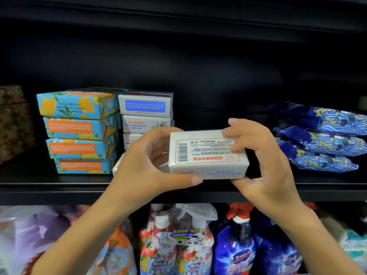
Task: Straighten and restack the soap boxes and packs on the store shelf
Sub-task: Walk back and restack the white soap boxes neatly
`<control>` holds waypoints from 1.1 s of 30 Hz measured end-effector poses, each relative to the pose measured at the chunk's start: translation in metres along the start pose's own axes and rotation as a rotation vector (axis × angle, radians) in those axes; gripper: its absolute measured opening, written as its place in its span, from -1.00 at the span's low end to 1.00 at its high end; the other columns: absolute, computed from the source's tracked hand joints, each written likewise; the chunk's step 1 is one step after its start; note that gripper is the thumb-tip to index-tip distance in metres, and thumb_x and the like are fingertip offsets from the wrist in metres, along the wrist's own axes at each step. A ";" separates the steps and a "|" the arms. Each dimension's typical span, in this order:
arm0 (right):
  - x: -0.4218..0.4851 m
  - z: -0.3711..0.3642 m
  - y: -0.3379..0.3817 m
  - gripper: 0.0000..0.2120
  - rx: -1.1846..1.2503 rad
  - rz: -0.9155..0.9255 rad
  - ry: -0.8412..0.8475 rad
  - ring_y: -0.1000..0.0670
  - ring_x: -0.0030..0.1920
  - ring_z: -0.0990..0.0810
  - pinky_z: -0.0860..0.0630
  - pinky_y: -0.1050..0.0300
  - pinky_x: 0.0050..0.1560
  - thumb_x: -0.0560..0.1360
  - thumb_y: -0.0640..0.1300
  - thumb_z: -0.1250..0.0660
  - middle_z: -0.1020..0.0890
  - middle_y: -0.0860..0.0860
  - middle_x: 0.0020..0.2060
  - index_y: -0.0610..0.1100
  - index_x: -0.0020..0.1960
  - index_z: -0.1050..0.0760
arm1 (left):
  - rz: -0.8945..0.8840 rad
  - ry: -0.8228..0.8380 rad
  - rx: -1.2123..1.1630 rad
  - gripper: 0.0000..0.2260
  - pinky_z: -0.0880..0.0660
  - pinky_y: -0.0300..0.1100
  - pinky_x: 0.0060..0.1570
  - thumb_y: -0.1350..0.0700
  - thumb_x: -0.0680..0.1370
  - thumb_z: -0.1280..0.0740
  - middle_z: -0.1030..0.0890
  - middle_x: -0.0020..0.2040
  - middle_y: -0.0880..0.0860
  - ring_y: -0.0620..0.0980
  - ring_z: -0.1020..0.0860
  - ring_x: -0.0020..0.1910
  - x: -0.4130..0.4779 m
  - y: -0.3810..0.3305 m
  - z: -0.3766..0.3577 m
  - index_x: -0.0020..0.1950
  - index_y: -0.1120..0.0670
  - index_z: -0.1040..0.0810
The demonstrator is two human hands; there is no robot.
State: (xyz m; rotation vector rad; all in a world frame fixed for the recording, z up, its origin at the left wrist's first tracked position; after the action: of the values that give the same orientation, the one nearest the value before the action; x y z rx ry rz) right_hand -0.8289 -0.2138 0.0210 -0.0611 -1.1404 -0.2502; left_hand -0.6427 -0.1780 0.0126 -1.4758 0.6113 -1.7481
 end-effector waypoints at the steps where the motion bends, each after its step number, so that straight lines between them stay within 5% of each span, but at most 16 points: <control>1: -0.001 0.001 -0.003 -0.55 -0.047 -0.033 0.023 -0.01 0.33 -0.37 -0.35 0.15 0.28 0.33 -0.24 -0.48 -0.44 -0.05 0.21 -0.13 0.13 -0.36 | -0.036 -0.026 0.035 -0.40 -0.52 -0.31 0.01 0.05 0.13 -0.60 -0.65 0.07 -0.10 -0.14 -0.60 0.09 0.000 0.000 -0.001 0.13 0.01 -0.51; 5: -0.006 0.001 -0.014 -0.08 0.093 -0.347 0.172 0.10 0.40 -0.29 -0.33 0.19 0.33 0.20 0.10 -0.55 -0.30 0.14 0.39 0.07 0.45 -0.16 | -0.190 -0.115 0.197 -0.39 -0.47 -0.35 0.09 0.03 0.18 -0.61 -0.59 0.10 -0.16 -0.15 -0.56 0.15 0.000 -0.004 -0.002 0.17 -0.01 -0.48; 9: -0.005 -0.001 -0.021 -0.26 0.448 -0.592 0.141 0.25 0.19 -0.50 -0.44 0.40 0.09 0.23 0.13 -0.52 -0.55 0.28 0.17 0.21 0.32 -0.25 | -0.359 -0.132 0.336 -0.47 -0.47 -0.27 0.16 0.02 0.32 -0.54 -0.52 0.21 -0.14 -0.11 -0.51 0.23 -0.002 -0.008 -0.008 0.23 0.02 -0.44; 13: 0.000 0.004 -0.016 -0.53 0.478 -0.491 0.111 0.08 0.05 -0.62 -0.55 0.30 -0.07 0.27 -0.10 -0.54 -0.64 0.13 0.01 0.00 0.13 -0.48 | -0.431 -0.089 0.399 -0.50 -0.44 -0.10 0.26 0.04 0.39 -0.44 -0.43 0.35 -0.07 -0.09 -0.38 0.37 -0.004 -0.011 -0.012 0.29 0.01 -0.38; 16: 0.001 0.009 -0.012 -0.57 0.408 -0.399 0.006 0.04 0.05 -0.61 -0.52 0.29 -0.03 0.26 -0.20 -0.54 -0.62 0.08 -0.02 0.01 0.04 -0.47 | -0.337 -0.039 0.381 -0.24 -0.41 -0.09 0.29 -0.09 0.29 -0.50 -0.39 0.40 -0.11 -0.13 -0.37 0.38 -0.004 -0.010 -0.011 0.43 -0.06 -0.29; 18: 0.001 0.008 -0.010 -0.59 0.394 -0.324 -0.035 -0.02 0.04 -0.60 -0.50 0.21 0.02 0.27 -0.28 -0.52 -0.61 0.04 -0.04 0.02 0.01 -0.47 | -0.183 -0.053 0.248 -0.15 -0.44 -0.25 0.22 -0.14 0.22 -0.51 -0.48 0.32 -0.14 -0.19 -0.46 0.29 -0.003 -0.008 -0.011 0.46 -0.07 -0.25; 22: -0.002 0.002 -0.007 -0.61 0.408 -0.224 -0.045 -0.09 0.13 -0.55 -0.50 0.07 0.08 0.33 -0.30 -0.46 -0.56 0.02 0.02 0.04 0.02 -0.43 | 0.022 -0.054 0.027 -0.32 -0.53 -0.31 0.02 -0.10 0.14 -0.52 -0.65 0.05 -0.11 -0.16 -0.60 0.07 -0.001 0.002 -0.009 0.24 0.00 -0.50; 25: -0.007 0.000 -0.013 -0.55 0.358 -0.269 0.039 -0.09 0.26 -0.46 -0.46 0.05 0.18 0.32 -0.22 -0.47 -0.50 0.04 0.14 0.01 0.12 -0.38 | 0.022 -0.068 -0.039 -0.38 -0.55 -0.32 -0.09 -0.01 0.08 -0.58 -0.67 0.01 -0.08 -0.12 -0.62 0.03 -0.001 0.004 -0.007 0.11 0.01 -0.56; 29: -0.014 0.002 -0.021 -0.11 0.403 -0.440 0.262 -0.01 0.39 -0.34 -0.31 -0.08 0.35 0.19 0.02 -0.58 -0.36 0.08 0.36 0.15 0.42 -0.22 | -0.087 -0.126 0.022 -0.38 -0.52 -0.35 0.00 0.12 0.12 -0.64 -0.63 0.06 -0.13 -0.16 -0.58 0.10 -0.003 0.005 -0.007 0.12 -0.04 -0.53; 33: -0.009 0.003 -0.017 -0.28 0.223 -0.389 0.249 0.04 0.29 -0.44 -0.44 0.10 0.23 0.24 0.04 -0.54 -0.48 0.16 0.20 0.06 0.35 -0.38 | -0.146 -0.113 0.062 -0.39 -0.50 -0.25 0.13 0.14 0.20 -0.57 -0.57 0.18 -0.03 -0.08 -0.51 0.23 -0.007 0.007 -0.014 0.22 0.01 -0.50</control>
State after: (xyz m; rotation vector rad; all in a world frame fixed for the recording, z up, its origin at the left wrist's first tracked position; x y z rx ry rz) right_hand -0.8388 -0.2282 0.0123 0.3834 -0.9184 -0.4598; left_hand -0.6544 -0.1780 -0.0004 -1.5973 0.3958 -1.7627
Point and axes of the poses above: each hand's wrist, its own x-axis towards the middle knuckle, its own z-axis out of the back of the hand, y = z × x, the point moved 4 cm from there along x, towards the middle knuckle
